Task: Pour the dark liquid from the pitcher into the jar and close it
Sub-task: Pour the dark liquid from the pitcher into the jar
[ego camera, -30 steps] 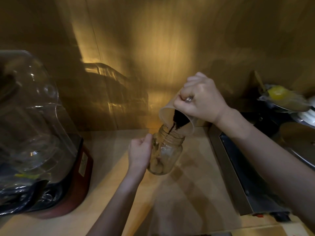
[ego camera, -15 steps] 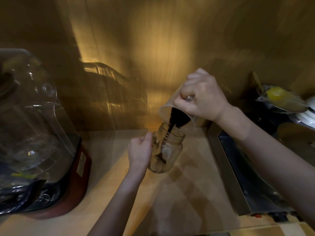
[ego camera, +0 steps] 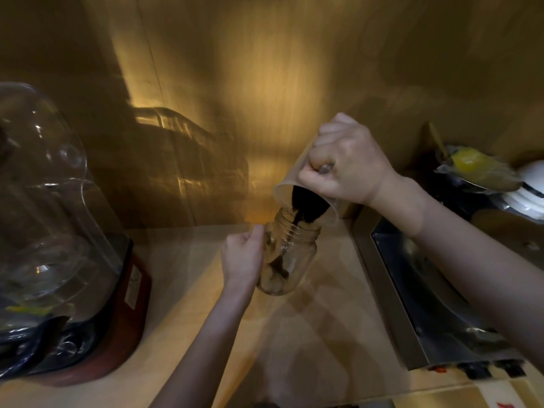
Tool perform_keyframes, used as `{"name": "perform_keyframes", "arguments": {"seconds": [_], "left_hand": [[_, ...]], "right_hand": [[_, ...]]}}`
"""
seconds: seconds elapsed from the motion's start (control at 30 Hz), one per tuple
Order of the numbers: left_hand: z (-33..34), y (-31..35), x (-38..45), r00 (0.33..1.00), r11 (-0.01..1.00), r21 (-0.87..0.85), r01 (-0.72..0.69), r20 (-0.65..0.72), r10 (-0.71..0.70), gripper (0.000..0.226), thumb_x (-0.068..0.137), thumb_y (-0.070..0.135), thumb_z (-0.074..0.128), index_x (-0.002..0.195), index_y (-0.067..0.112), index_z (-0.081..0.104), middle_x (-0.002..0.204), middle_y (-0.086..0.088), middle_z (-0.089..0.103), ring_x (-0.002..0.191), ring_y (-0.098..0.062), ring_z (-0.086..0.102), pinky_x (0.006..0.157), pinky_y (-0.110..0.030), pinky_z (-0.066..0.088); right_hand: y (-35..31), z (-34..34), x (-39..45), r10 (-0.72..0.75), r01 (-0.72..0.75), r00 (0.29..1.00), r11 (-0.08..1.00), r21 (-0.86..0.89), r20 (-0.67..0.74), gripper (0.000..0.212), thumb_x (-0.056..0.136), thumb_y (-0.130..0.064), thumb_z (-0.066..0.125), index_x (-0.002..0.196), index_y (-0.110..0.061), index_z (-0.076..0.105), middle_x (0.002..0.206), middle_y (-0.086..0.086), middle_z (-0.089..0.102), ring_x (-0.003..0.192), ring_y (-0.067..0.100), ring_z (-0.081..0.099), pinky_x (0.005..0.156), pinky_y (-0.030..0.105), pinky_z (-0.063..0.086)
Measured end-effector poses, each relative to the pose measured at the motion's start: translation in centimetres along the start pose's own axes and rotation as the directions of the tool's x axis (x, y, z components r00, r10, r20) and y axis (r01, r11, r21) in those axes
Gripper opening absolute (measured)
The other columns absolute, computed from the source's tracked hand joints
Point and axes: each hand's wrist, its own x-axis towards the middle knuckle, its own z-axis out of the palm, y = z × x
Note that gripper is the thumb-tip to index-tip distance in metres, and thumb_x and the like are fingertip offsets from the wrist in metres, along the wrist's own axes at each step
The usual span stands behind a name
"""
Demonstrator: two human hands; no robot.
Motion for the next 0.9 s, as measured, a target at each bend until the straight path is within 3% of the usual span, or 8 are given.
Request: {"name": "perform_keyframes", "arguments": {"seconds": [0.13,0.37,0.57,0.9], "left_hand": [[0.20,-0.02,0.06,1.000,1.000,-0.010,0.008,0.014,-0.008,0.038,0.078,0.032,0.050,0.045,0.016,0.038,0.051,-0.007,0.033,0.051,-0.021,0.030,0.057,-0.035,0.028],[0.44,-0.06,0.20,0.999,0.999,-0.040,0.035,0.038,-0.034,0.032,0.067,0.038,0.047,0.047,0.015,0.041,0.056,-0.011,0.034,0.054,-0.022,0.031,0.059,-0.037,0.028],[0.56,-0.11,0.40,0.998,0.996,-0.069,0.060,0.035,-0.057,0.042,0.078,0.027,0.051,0.039,0.021,0.035,0.049,-0.003,0.031,0.049,-0.020,0.027,0.058,-0.035,0.025],[0.57,-0.16,0.37,0.996,0.988,-0.127,0.083,0.041,-0.078,0.046,0.079,0.025,0.051,0.035,0.022,0.036,0.042,0.006,0.031,0.045,-0.016,0.029,0.052,-0.032,0.025]], "right_hand": [[0.08,-0.09,-0.12,-0.010,0.010,0.999,1.000,-0.002,-0.031,0.034,0.069,-0.007,0.057,0.037,-0.009,0.046,0.036,0.008,0.048,0.041,0.022,0.044,0.059,0.025,0.028],[0.18,-0.23,-0.14,-0.020,0.020,0.999,1.000,-0.001,-0.047,0.035,0.068,-0.004,0.060,0.037,-0.009,0.045,0.035,0.008,0.046,0.039,0.022,0.042,0.058,0.025,0.028],[0.11,-0.31,-0.19,-0.050,0.050,0.998,0.999,-0.006,-0.046,0.035,0.069,-0.004,0.061,0.037,-0.008,0.047,0.036,0.007,0.047,0.040,0.021,0.043,0.058,0.026,0.030],[0.07,-0.49,0.01,-0.074,0.075,0.996,0.997,0.004,-0.053,0.034,0.070,-0.004,0.061,0.038,-0.007,0.049,0.036,0.008,0.048,0.041,0.023,0.045,0.054,0.033,0.040]]}}
